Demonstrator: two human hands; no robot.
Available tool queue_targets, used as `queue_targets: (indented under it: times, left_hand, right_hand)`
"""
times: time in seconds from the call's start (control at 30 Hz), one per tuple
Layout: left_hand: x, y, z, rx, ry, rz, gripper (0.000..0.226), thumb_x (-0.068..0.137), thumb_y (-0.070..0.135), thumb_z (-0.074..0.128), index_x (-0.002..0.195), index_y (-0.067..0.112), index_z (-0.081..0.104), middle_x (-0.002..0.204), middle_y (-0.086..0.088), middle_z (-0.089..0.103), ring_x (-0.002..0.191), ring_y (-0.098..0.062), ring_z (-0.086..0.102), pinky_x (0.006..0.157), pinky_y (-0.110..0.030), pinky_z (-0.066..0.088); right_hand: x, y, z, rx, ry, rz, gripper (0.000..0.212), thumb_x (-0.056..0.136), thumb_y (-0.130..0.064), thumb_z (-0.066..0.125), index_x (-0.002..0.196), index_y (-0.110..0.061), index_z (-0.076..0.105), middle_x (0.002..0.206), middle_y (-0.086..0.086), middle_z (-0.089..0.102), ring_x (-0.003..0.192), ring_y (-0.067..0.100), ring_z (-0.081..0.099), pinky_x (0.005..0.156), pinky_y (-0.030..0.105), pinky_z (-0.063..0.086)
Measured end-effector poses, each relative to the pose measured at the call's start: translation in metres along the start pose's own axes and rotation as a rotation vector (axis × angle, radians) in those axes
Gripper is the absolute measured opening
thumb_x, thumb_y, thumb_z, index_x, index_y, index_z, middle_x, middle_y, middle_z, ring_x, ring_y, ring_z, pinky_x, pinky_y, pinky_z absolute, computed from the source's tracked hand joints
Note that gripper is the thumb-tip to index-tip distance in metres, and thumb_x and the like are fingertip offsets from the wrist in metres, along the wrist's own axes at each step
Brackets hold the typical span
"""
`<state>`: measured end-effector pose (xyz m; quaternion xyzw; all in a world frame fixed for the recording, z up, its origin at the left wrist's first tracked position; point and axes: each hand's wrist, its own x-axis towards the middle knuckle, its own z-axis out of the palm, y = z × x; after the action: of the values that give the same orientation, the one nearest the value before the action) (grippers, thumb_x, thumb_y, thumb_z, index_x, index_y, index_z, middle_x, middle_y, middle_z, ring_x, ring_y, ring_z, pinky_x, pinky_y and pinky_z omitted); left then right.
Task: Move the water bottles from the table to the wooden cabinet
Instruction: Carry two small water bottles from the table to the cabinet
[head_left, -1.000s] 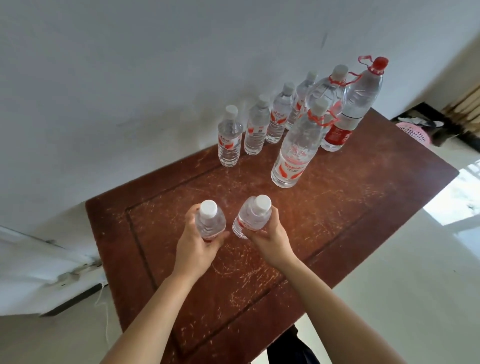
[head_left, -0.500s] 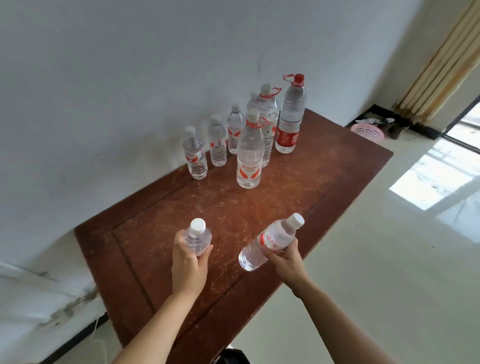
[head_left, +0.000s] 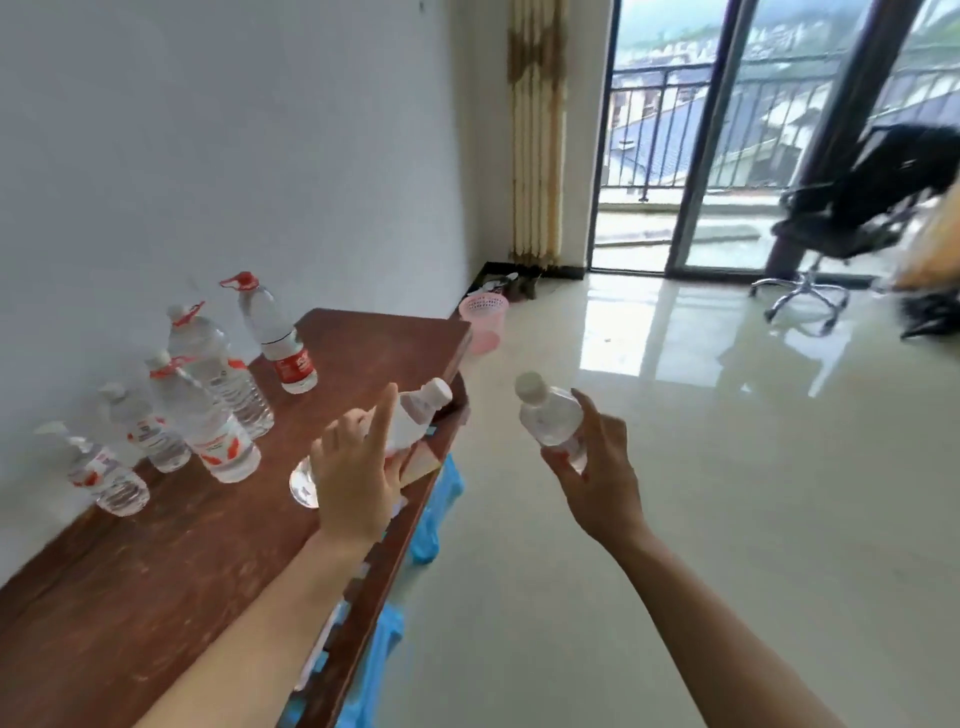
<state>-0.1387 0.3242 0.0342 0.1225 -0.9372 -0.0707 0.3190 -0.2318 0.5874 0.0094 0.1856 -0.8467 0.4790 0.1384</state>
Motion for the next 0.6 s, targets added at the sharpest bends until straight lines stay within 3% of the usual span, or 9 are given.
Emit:
queue_targets:
  times: [0.07, 0.17, 0.33, 0.47, 0.6]
  left_hand:
    - [0.028, 0.060, 0.010, 0.061, -0.010, 0.159, 0.086, 0.084, 0.026, 0.069, 0.156, 0.033, 0.023, 0.115, -0.018, 0.057, 0.102, -0.040, 0.056, 0.085, -0.055, 0.045]
    - [0.065, 0.149, 0.036, 0.083, -0.036, 0.336, 0.100, 0.075, 0.023, 0.083, 0.156, 0.035, 0.025, 0.114, -0.017, 0.057, 0.100, -0.039, 0.054, 0.085, -0.056, 0.043]
    - [0.103, 0.294, 0.094, -0.038, 0.025, 0.593, 0.092, 0.072, 0.005, 0.083, 0.150, 0.031, 0.042, 0.118, -0.019, 0.053, 0.103, -0.040, 0.047, 0.089, -0.063, 0.041]
    - [0.116, 0.413, 0.153, -0.174, 0.028, 0.763, 0.095, 0.071, 0.000, 0.080, 0.149, 0.034, 0.038, 0.118, -0.018, 0.054, 0.107, -0.040, 0.050, 0.090, -0.059, 0.037]
    - [0.115, 0.528, 0.200, -0.315, -0.078, 0.856, 0.097, 0.069, 0.001, 0.082, 0.148, 0.035, 0.037, 0.117, -0.018, 0.056, 0.106, -0.040, 0.050, 0.091, -0.059, 0.038]
  right_hand:
    - [0.008, 0.025, -0.063, -0.164, 0.107, -0.055, 0.085, 0.085, -0.018, 0.082, 0.149, -0.039, 0.030, 0.125, 0.011, 0.048, 0.103, 0.031, 0.059, 0.084, 0.043, 0.053]
    - [0.020, 0.067, -0.152, -0.421, 0.248, -0.077, 0.089, 0.082, -0.019, 0.084, 0.151, -0.039, 0.030, 0.125, 0.015, 0.050, 0.108, 0.041, 0.056, 0.095, 0.059, 0.050]
    - [0.015, 0.138, -0.269, -0.677, 0.452, -0.033, 0.088, 0.080, -0.013, 0.083, 0.152, -0.034, 0.037, 0.125, 0.016, 0.051, 0.112, 0.038, 0.050, 0.099, 0.062, 0.044]
    - [0.000, 0.189, -0.349, -0.861, 0.557, 0.065, 0.084, 0.081, -0.011, 0.080, 0.151, -0.033, 0.040, 0.122, 0.017, 0.051, 0.106, 0.035, 0.047, 0.096, 0.058, 0.046]
    - [-0.023, 0.226, -0.419, -1.012, 0.585, 0.194, 0.084, 0.079, -0.010, 0.082, 0.150, -0.032, 0.042, 0.123, 0.015, 0.046, 0.104, 0.032, 0.044, 0.096, 0.059, 0.047]
